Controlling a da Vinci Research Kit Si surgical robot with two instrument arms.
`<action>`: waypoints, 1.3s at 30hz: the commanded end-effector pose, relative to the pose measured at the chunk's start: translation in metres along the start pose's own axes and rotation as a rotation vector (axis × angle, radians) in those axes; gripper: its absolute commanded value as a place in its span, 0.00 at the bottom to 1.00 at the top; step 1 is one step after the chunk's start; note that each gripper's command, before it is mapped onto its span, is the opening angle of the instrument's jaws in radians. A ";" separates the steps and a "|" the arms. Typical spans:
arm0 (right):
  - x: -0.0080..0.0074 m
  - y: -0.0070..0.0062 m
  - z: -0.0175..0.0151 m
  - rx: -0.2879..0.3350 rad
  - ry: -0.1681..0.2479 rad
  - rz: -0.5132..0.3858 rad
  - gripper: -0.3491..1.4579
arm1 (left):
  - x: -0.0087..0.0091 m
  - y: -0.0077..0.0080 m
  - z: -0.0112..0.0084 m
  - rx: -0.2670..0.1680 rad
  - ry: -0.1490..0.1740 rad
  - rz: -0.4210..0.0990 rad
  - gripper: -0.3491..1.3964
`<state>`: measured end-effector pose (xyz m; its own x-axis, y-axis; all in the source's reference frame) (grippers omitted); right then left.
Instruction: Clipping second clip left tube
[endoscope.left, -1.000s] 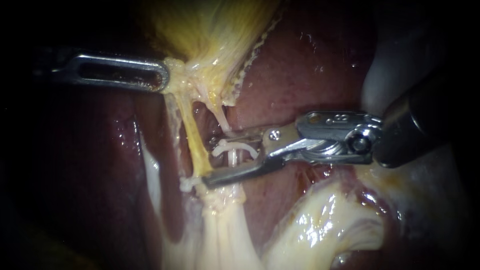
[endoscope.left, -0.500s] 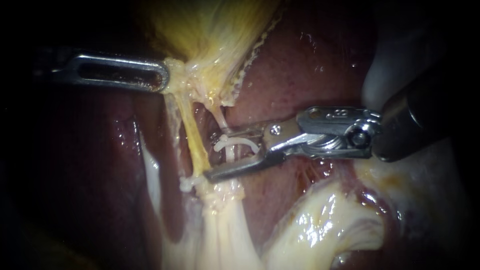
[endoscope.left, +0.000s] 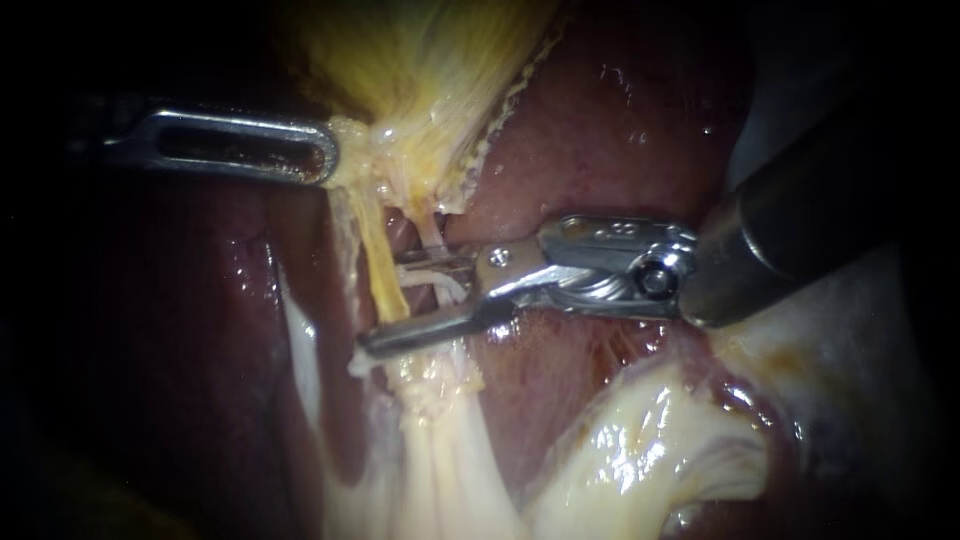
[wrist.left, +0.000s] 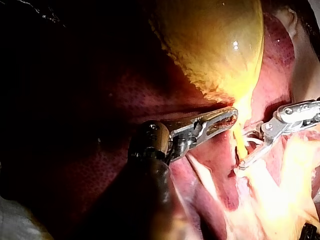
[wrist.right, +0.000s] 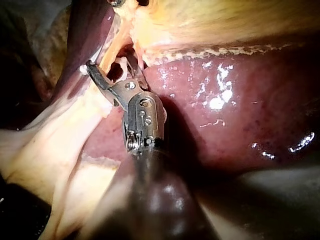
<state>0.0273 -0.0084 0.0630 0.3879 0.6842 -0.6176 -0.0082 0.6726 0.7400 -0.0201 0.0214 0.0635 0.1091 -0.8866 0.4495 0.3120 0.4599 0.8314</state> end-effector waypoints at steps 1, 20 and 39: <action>-0.0001 0.0000 0.0001 0.006 0.004 0.008 0.46 | 0.0000 0.0000 0.0001 0.000 0.000 0.000 0.00; 0.0017 -0.0041 0.0009 0.252 0.139 0.112 0.46 | 0.0001 0.0000 0.0002 -0.001 0.000 0.001 0.00; 0.0017 -0.0059 0.0006 0.417 0.130 0.095 0.38 | 0.0001 0.0000 0.0002 -0.001 0.000 0.001 0.00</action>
<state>0.0285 -0.0113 0.0577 0.2834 0.7849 -0.5511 0.3448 0.4529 0.8222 -0.0202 0.0213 0.0636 0.1092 -0.8862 0.4502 0.3128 0.4605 0.8307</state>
